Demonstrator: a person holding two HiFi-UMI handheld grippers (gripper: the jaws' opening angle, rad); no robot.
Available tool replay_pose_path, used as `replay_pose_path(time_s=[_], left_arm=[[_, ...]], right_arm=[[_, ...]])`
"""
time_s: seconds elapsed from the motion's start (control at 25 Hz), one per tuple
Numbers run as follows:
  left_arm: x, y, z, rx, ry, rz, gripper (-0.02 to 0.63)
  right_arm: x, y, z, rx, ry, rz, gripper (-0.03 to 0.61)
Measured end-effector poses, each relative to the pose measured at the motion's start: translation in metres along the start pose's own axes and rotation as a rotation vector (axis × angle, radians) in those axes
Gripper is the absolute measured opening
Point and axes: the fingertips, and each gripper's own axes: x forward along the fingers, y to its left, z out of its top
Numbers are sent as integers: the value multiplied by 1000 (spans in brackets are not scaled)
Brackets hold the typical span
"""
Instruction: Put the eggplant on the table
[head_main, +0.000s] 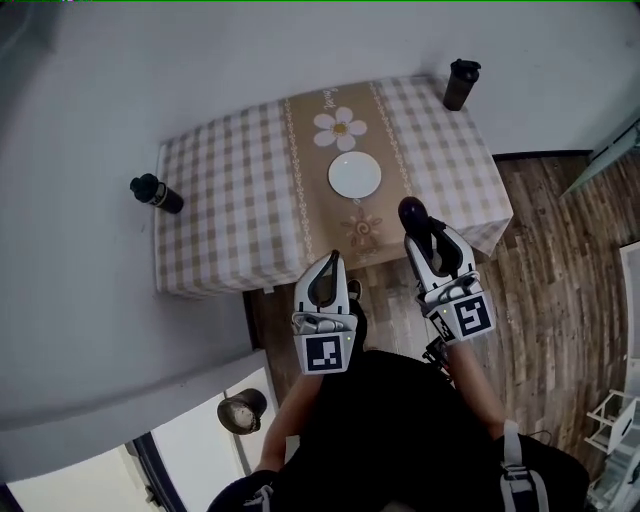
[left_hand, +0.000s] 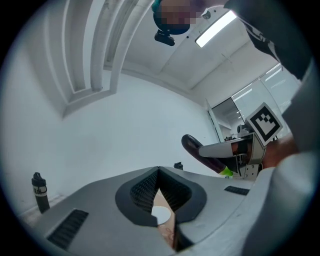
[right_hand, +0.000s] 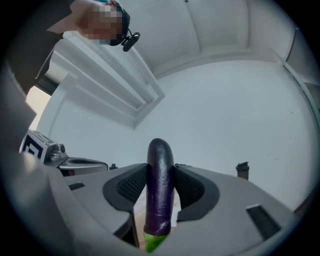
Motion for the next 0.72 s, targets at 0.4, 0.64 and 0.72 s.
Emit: replay_pose_path(time_s=[0.4,0.64,0.72], left_arm=[[36,10,-4,19,-5,-56,2],[-68,-30,-2,68,-171,-91,2],[-78,-42,-11,22,-221,-118,2]], right_arm=[[12,-34,-8,26,49,-77,183],[-92,29,7,-111,-80,-114,183],[-110,36,0,-142,-85,-146,183]])
